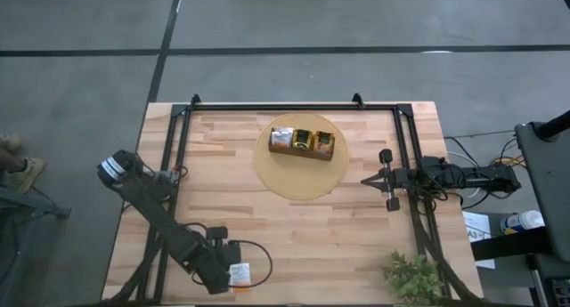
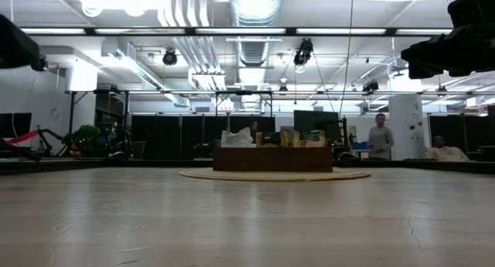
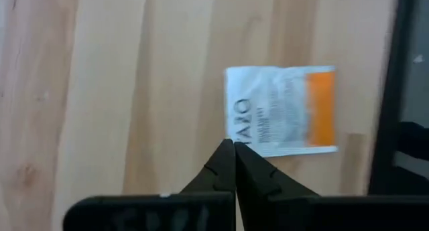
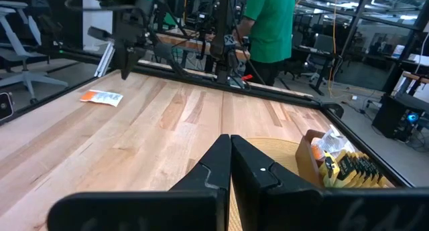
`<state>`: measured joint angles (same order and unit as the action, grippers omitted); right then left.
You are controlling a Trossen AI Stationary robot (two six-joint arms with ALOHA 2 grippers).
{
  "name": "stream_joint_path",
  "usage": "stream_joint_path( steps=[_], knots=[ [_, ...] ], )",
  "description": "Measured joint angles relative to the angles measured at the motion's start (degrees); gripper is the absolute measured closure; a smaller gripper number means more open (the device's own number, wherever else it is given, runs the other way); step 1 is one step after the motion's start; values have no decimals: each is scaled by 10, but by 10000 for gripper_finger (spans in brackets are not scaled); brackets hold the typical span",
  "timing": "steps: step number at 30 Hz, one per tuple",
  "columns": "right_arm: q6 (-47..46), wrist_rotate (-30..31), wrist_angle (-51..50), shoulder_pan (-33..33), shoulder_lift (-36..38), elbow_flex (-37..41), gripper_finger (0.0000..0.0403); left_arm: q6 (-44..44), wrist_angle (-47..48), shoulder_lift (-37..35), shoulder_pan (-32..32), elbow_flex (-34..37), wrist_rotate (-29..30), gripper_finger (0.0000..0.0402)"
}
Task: Pick & Place Tea
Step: Put the white tea bag into the left section of wooden organizer
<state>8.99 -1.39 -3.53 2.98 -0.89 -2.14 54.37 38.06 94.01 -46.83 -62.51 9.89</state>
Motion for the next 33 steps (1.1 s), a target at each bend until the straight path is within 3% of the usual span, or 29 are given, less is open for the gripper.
stream_joint_path(
  steps=[4, 7, 18, 22, 33],
  knots=[
    [0, 0, 0, 0, 0, 0, 394, 1, -6, 0, -2, -13, -9, 395],
    [0, 0, 0, 0, 0, 0, 394, -7, -27, 4, -3, -20, -34, 367],
    [0, 0, 0, 0, 0, 0, 394, -18, -52, 27, -7, -26, -43, 179],
    [0, 0, 0, 0, 0, 0, 394, -20, -61, 50, -12, -43, -44, 133],
    [0, 0, 0, 0, 0, 0, 394, -35, -50, 81, -15, -67, -26, 124]
  ],
)
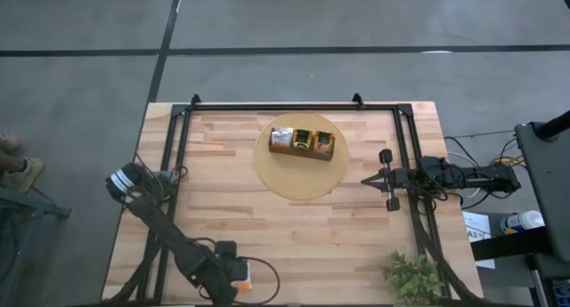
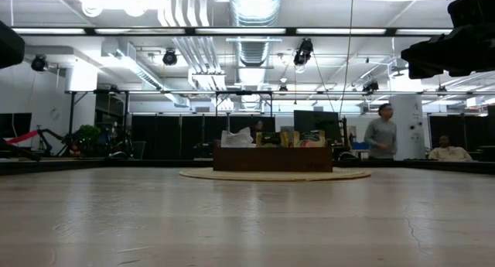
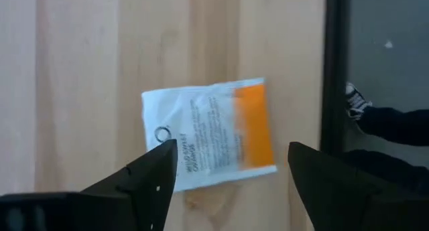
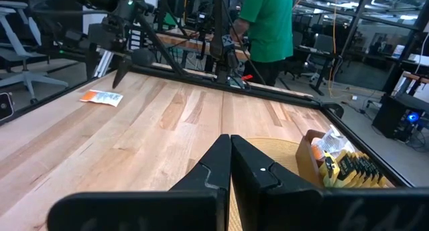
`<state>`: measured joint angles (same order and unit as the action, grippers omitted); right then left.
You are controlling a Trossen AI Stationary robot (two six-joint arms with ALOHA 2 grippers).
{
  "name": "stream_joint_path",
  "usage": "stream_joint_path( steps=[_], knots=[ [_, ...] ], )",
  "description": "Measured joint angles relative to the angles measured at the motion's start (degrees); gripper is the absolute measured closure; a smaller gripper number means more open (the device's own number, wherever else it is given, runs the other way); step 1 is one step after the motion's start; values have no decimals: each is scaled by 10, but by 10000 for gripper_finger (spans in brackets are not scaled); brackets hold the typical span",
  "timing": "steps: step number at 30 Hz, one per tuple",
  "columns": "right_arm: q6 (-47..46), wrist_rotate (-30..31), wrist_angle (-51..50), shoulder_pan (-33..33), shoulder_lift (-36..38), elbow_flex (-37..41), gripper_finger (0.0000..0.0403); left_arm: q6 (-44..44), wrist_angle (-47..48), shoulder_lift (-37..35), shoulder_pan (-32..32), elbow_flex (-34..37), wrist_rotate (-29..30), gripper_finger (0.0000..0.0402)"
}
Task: Pick & Place Tea
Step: Put the white tea bag into the left section of wooden organizer
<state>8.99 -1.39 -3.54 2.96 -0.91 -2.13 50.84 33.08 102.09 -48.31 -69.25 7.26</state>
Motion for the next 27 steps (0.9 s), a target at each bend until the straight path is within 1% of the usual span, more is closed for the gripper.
stream_joint_path(
  steps=[7, 14, 18, 23, 25, 27],
  knots=[
    [0, 0, 0, 0, 0, 0, 394, 1, 11, 24, 1, 1, 17, 124],
    [0, 0, 0, 0, 0, 0, 394, 2, 45, 43, 1, 2, 69, 125],
    [0, 0, 0, 0, 0, 0, 394, 3, 44, 52, 1, 2, 71, 125],
    [0, 0, 0, 0, 0, 0, 394, 4, 13, 58, 1, 10, 66, 125],
    [0, 0, 0, 0, 0, 0, 394, 5, 5, 59, 2, 13, 61, 131],
    [0, 0, 0, 0, 0, 0, 394, 5, 0, 59, 2, 17, 54, 148]
  ],
)
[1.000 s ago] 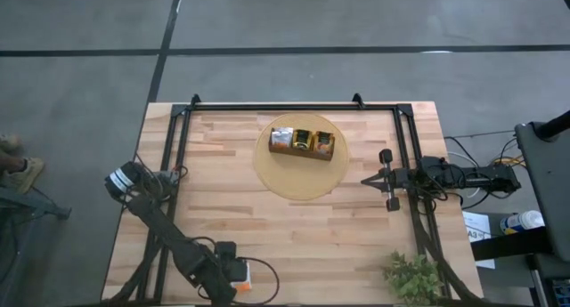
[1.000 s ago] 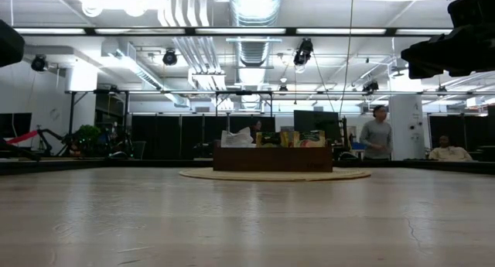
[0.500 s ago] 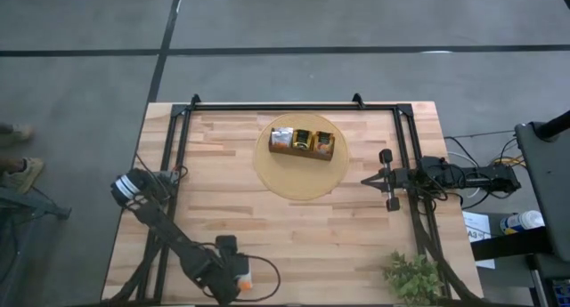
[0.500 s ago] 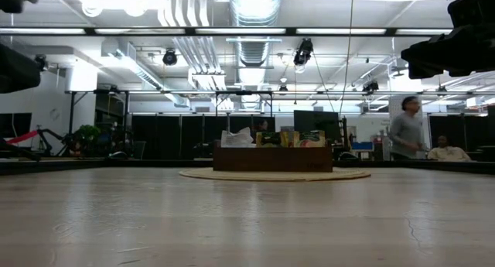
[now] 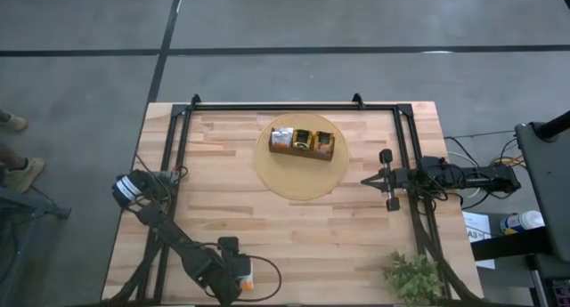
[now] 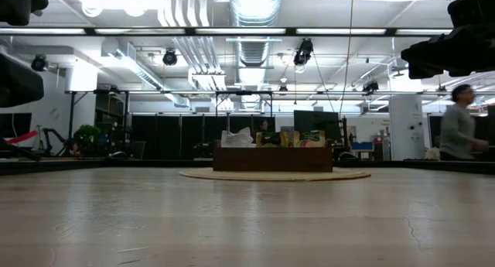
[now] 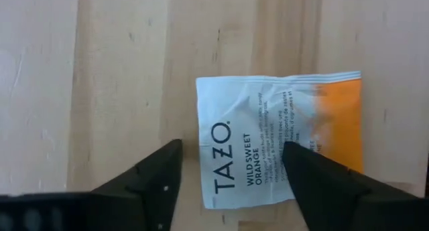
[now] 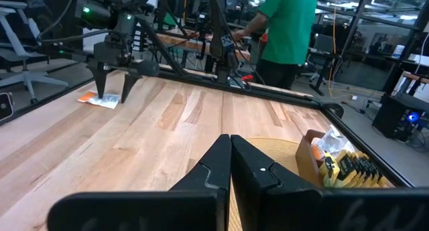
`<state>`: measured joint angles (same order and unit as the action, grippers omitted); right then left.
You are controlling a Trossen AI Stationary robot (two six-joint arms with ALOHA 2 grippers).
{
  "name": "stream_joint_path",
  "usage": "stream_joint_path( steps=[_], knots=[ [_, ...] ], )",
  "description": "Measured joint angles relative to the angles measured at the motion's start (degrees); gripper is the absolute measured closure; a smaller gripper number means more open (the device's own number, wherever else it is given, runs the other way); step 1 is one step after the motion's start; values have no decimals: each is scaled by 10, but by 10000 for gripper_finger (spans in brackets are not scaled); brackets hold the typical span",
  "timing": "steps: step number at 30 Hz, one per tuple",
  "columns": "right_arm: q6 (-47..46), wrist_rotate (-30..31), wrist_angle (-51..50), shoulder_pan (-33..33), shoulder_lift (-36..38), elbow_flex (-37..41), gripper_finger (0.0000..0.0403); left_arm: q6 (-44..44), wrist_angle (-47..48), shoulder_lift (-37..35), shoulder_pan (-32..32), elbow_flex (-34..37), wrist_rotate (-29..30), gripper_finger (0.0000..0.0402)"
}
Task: Pick & Place Tea
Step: Put the white tea bag into the left section of wooden organizer
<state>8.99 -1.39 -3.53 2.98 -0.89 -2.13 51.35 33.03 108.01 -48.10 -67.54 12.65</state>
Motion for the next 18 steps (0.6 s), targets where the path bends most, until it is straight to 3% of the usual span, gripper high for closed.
stream_joint_path(
  steps=[12, 18],
  knots=[
    [0, 0, 0, 0, 0, 0, 394, -2, -5, 1, 1, 3, -3, 377],
    [0, 0, 0, 0, 0, 0, 394, -3, 13, -8, 0, 3, 17, 398]
  ],
)
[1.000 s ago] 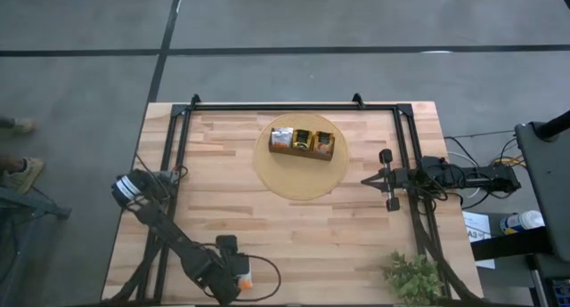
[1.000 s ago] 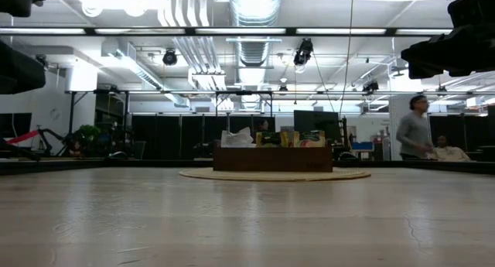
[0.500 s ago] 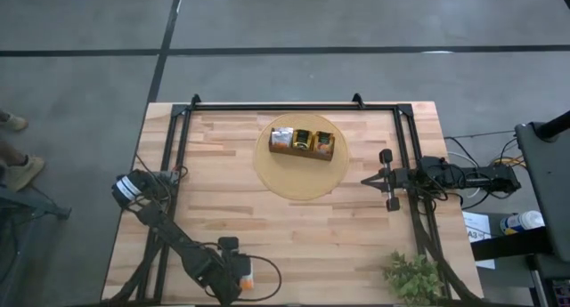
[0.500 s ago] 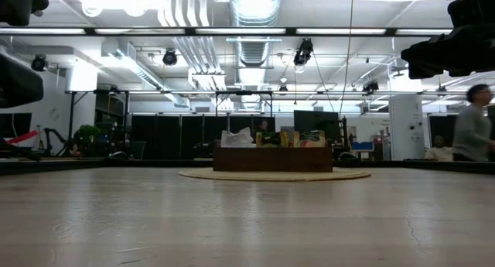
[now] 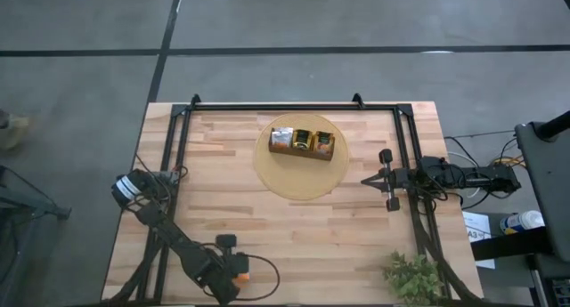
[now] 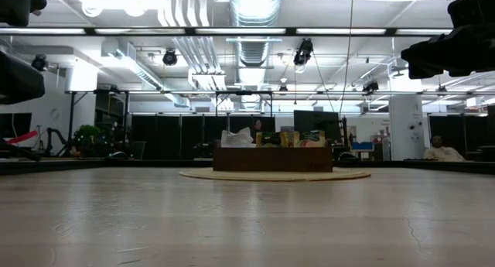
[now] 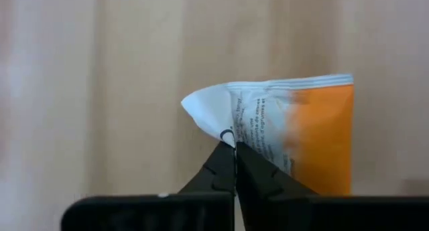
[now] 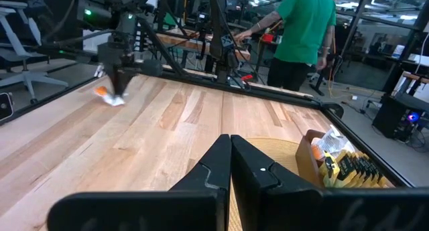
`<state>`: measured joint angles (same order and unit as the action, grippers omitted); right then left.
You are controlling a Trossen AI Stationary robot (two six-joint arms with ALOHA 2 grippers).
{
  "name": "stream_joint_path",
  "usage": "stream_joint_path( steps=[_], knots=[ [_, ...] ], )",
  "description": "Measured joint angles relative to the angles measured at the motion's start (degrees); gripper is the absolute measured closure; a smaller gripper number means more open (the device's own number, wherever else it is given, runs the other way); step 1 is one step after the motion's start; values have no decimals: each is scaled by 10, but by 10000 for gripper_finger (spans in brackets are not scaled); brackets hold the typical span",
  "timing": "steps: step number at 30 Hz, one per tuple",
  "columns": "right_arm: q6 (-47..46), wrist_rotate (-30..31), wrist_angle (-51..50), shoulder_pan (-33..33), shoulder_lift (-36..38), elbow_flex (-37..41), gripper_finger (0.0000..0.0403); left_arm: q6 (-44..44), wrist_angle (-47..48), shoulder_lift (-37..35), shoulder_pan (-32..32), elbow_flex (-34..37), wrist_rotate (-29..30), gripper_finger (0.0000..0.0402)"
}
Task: Pick & Place Tea
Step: Put the white tea bag into the left section of wooden organizer
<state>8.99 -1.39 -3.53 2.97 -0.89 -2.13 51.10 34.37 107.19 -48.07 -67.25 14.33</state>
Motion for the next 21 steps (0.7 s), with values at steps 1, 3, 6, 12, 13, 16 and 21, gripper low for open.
stream_joint_path(
  steps=[1, 3, 6, 12, 13, 16, 21],
  knots=[
    [0, 0, 0, 0, 0, 0, 394, 0, 20, -3, 0, -1, 7, 399],
    [0, 0, 0, 0, 0, 0, 394, 0, 72, -9, 1, -9, 27, 400],
    [0, 0, 0, 0, 0, 0, 394, -1, 137, -30, 6, -35, 71, 400],
    [0, 0, 0, 0, 0, 0, 394, -32, 274, -58, 24, -91, 179, 401],
    [0, 0, 0, 0, 0, 0, 394, -40, 293, -63, 31, -102, 199, 401],
    [0, 0, 0, 0, 0, 0, 394, -73, 345, -69, 49, -134, 254, 401],
    [0, 0, 0, 0, 0, 0, 394, -143, 415, -70, 88, -181, 354, 401]
  ],
)
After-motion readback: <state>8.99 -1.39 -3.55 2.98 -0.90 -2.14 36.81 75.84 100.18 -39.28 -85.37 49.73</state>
